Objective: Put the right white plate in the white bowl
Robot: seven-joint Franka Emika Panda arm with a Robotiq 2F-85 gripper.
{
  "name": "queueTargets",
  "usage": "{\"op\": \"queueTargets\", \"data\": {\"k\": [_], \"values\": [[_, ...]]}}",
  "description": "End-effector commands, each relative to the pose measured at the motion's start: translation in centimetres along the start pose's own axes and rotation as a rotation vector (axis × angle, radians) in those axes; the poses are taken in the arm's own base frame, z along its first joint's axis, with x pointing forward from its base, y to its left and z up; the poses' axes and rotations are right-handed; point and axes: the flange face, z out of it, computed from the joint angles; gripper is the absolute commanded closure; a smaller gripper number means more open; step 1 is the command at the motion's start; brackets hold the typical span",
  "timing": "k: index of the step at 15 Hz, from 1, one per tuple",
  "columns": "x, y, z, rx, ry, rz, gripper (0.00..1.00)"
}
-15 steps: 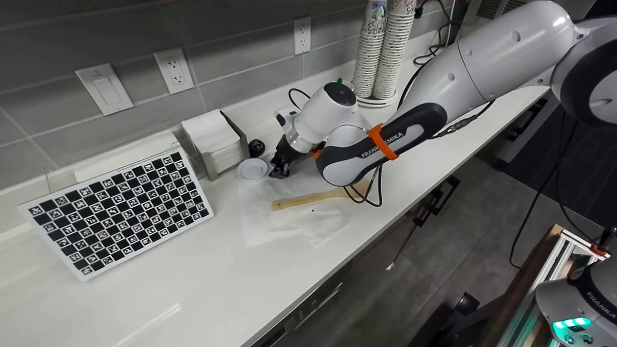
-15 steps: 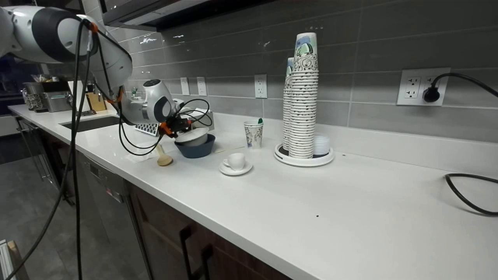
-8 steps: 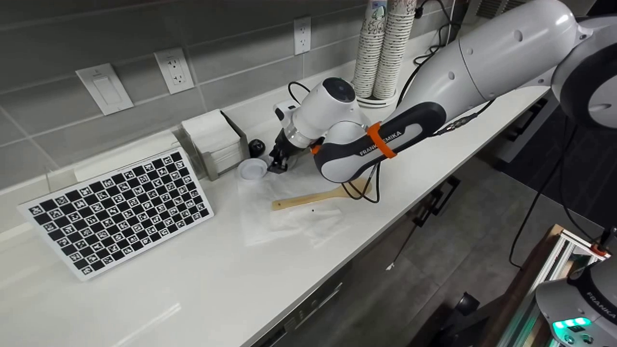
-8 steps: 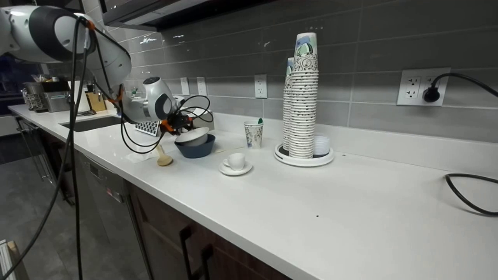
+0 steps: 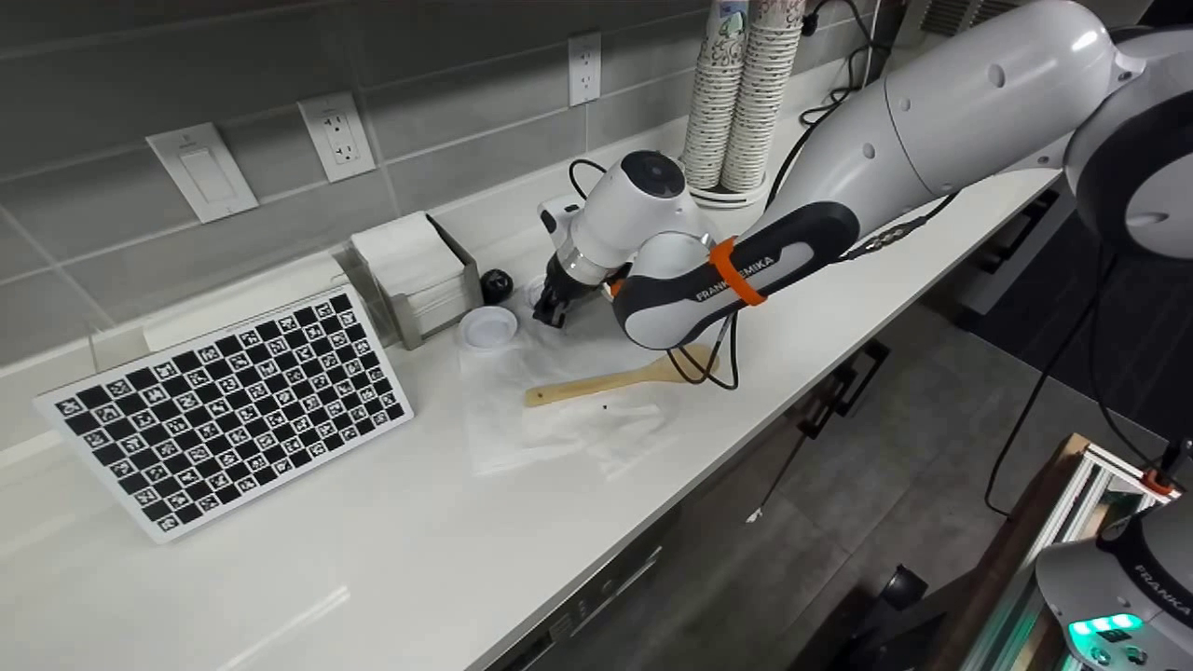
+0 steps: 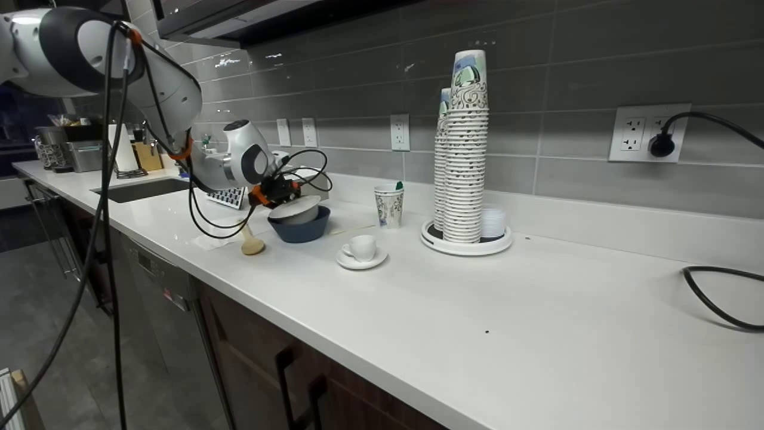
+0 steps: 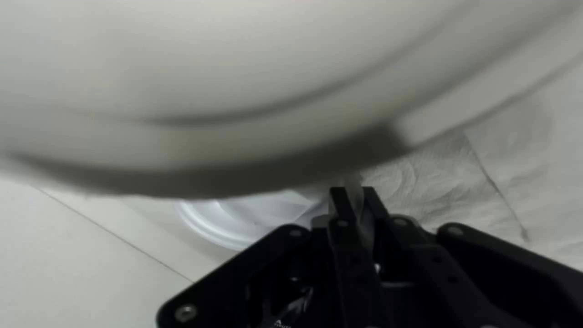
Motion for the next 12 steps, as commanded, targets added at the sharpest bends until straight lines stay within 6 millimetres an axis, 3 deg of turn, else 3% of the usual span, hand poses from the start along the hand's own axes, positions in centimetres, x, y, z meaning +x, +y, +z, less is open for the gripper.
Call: {"op": "queueTargets", "data": {"k": [1,4,9,12], "values": [[1.0,-0.2,-0.7,-0.015,-0.001,0.014,1.00],[2.5,-0.6,-3.1,-0.015,0.055,0.020,0.99],[4.9,0.3,-10.6,-0.062,0.181,0.062,0.99],[4.1,0.0,-15.6,-0.043,0.175,0.099,0.99]]}}
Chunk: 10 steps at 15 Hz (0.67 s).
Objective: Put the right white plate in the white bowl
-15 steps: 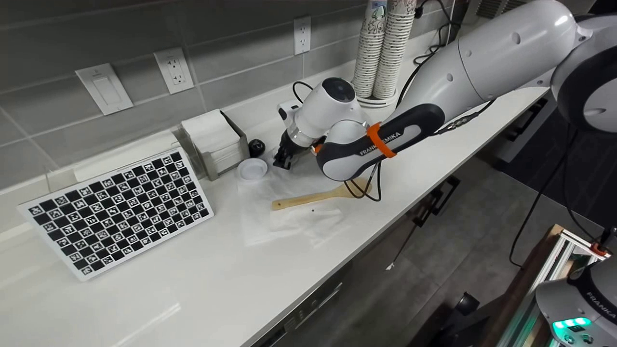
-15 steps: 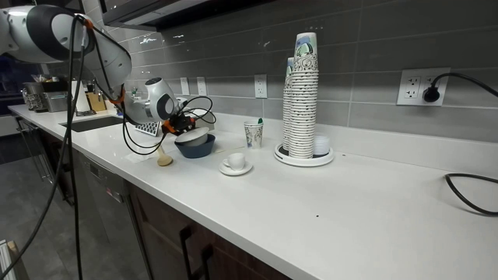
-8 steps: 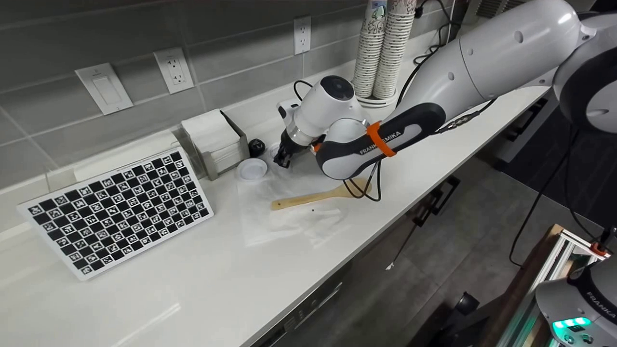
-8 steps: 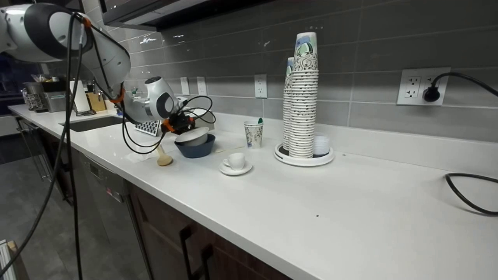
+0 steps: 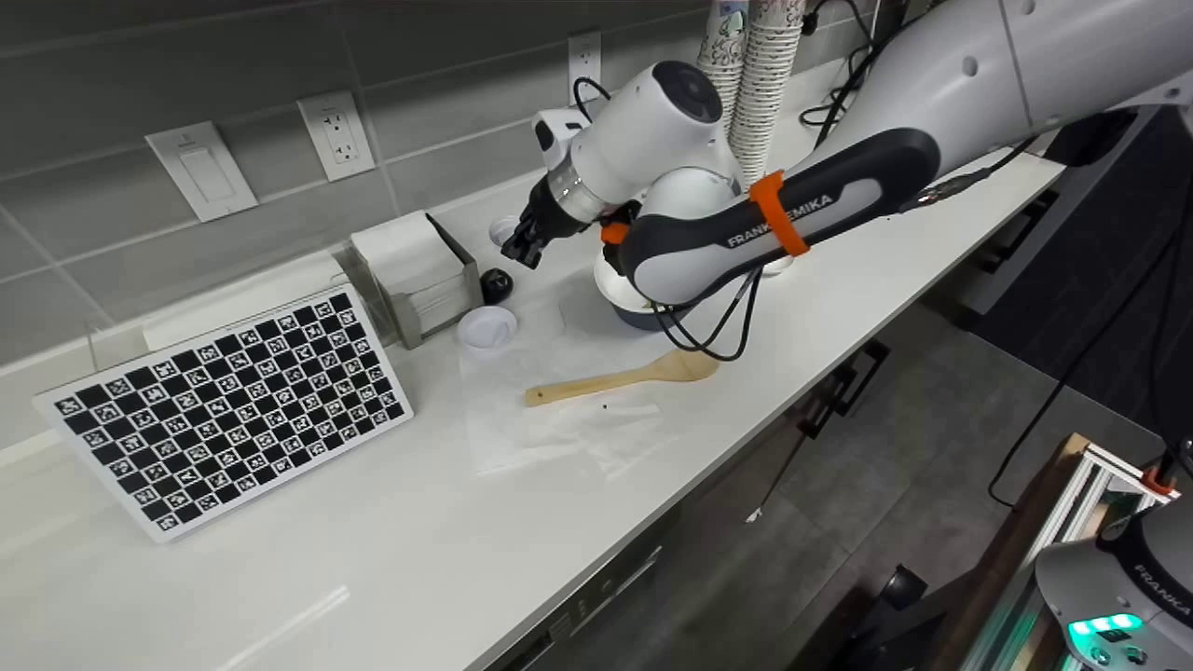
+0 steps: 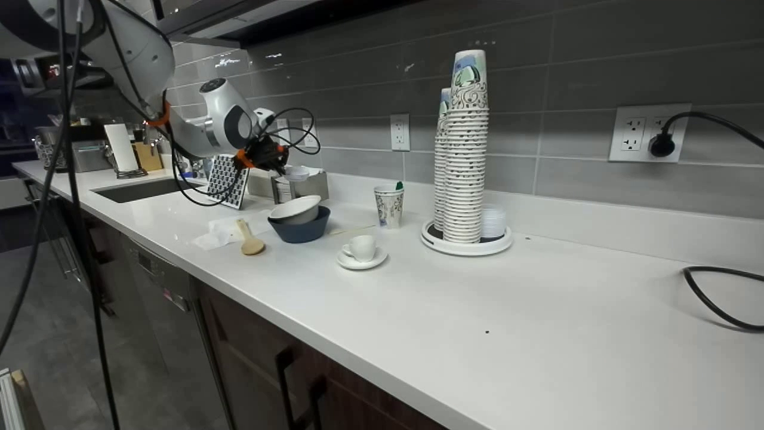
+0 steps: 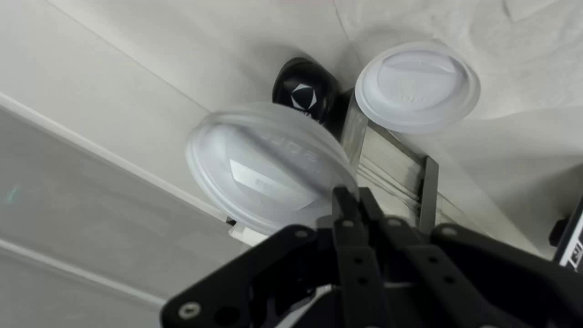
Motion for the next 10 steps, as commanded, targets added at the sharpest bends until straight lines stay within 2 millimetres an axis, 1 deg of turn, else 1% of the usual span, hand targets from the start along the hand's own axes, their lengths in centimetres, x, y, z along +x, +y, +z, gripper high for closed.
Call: {"op": "queueTargets", "data": {"k": [1,2,4,6,8,9,10], "values": [[-0.9,-0.7,-7.1,0.018,-0.032,0.045,0.99],[-1.3,-1.1,-8.7,0.031,-0.061,0.060,0.99],[-2.4,-2.7,-11.6,0.078,-0.122,0.090,0.99],[-4.7,-2.2,-13.7,0.054,-0.208,0.183,0.99],[-7.1,-0.7,-15.7,-0.034,-0.238,0.260,0.99],[-8.1,0.2,-16.4,-0.084,-0.221,0.277,1.00],[-9.1,1.3,-16.5,-0.120,-0.219,0.314,0.99]]}}
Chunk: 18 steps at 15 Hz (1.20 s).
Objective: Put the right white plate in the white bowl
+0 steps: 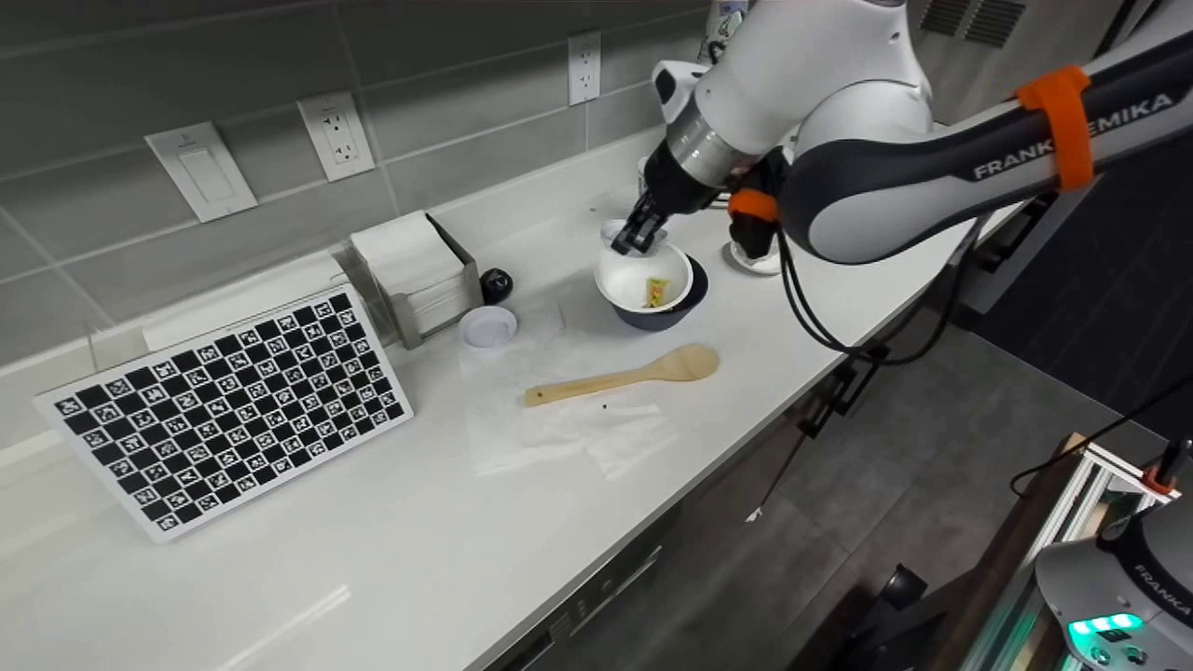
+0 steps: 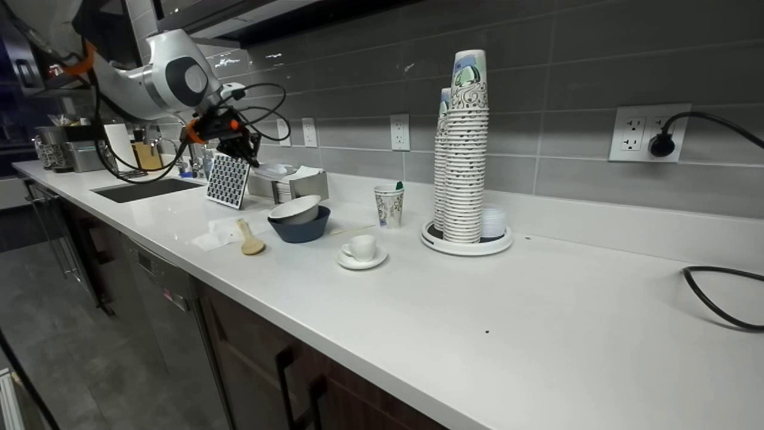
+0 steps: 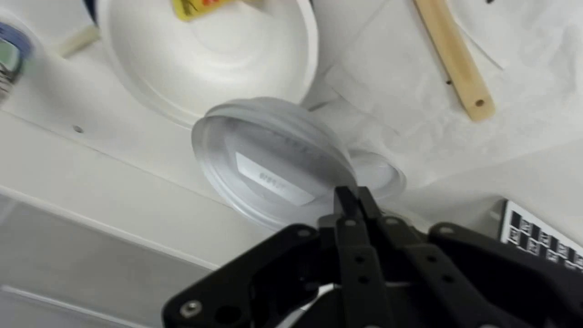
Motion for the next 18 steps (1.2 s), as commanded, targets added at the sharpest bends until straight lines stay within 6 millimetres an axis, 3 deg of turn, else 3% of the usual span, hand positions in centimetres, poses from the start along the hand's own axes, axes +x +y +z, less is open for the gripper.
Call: {"op": "queueTargets", "data": {"k": [1,4,7,11,14,15,18], "values": [[-4.1,3.5,-1.2,-0.113,0.011,0.123,0.99],[-5.2,4.6,1.5,-0.119,0.023,0.154,0.99],[-5.9,4.2,4.6,-0.070,0.030,0.173,0.99],[-6.0,3.3,7.7,-0.038,0.048,0.135,0.99],[-5.6,3.9,9.3,-0.044,0.072,0.114,0.99],[-5.4,3.8,9.6,-0.035,0.068,0.128,0.72],[-5.6,1.8,9.4,0.027,0.043,0.157,0.58]]}}
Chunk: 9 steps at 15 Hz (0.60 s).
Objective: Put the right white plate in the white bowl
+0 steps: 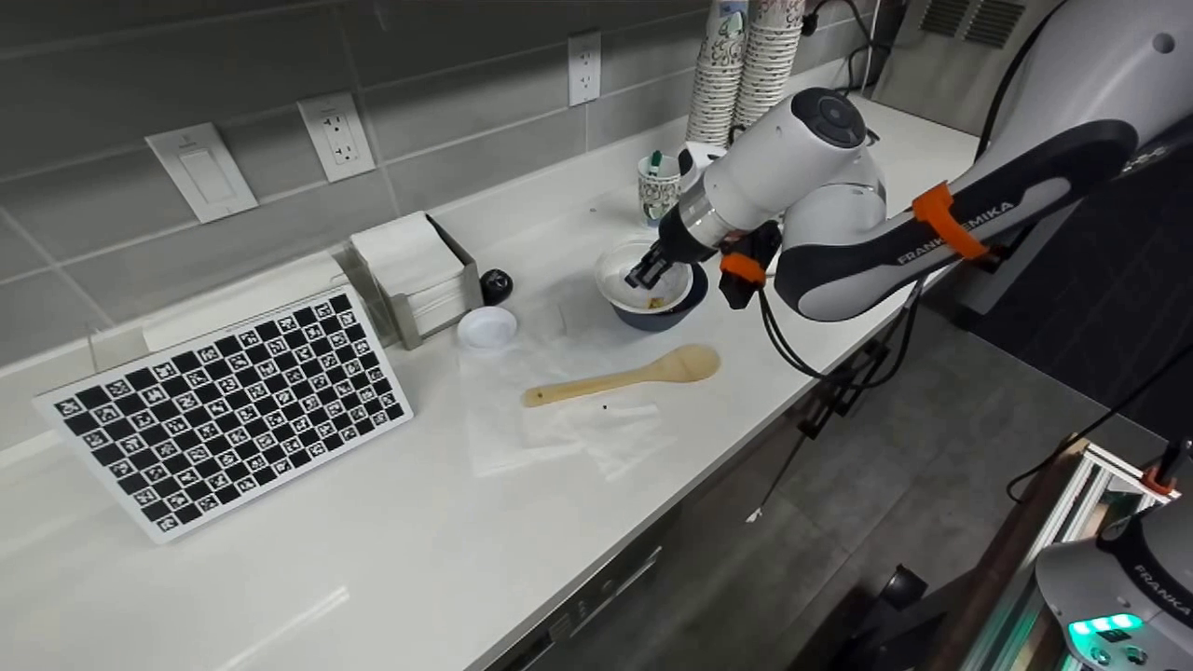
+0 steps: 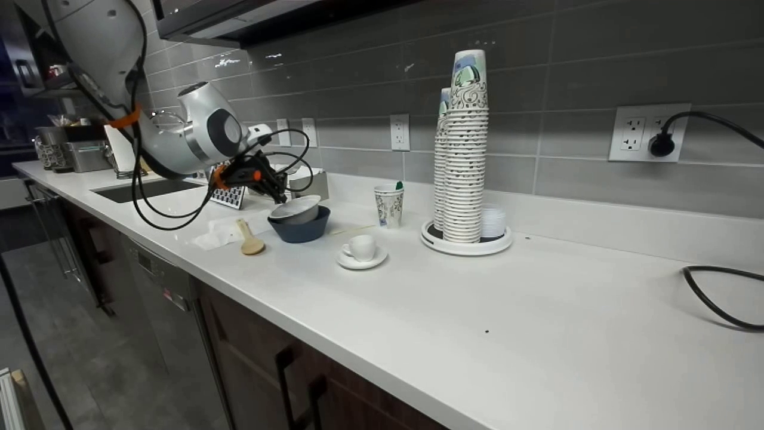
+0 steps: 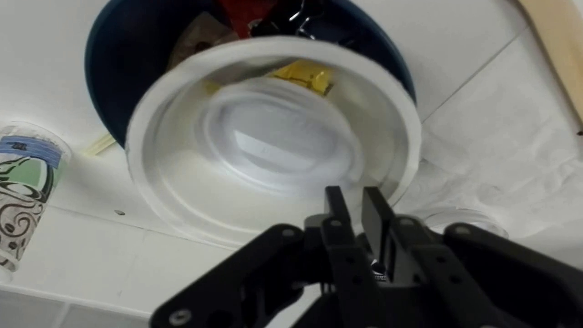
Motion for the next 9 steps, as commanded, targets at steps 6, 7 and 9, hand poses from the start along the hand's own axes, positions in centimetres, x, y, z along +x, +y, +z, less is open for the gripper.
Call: {"op": "queueTargets", "data": {"k": [6,7,9], "values": [[-4.8,-5.8,-6.7,0.125,-0.052,-0.076,0.16],[-5.6,-4.5,-8.3,0.085,-0.045,0.008,0.09],[-7.9,-3.1,-10.6,0.054,-0.015,0.134,0.01]]}}
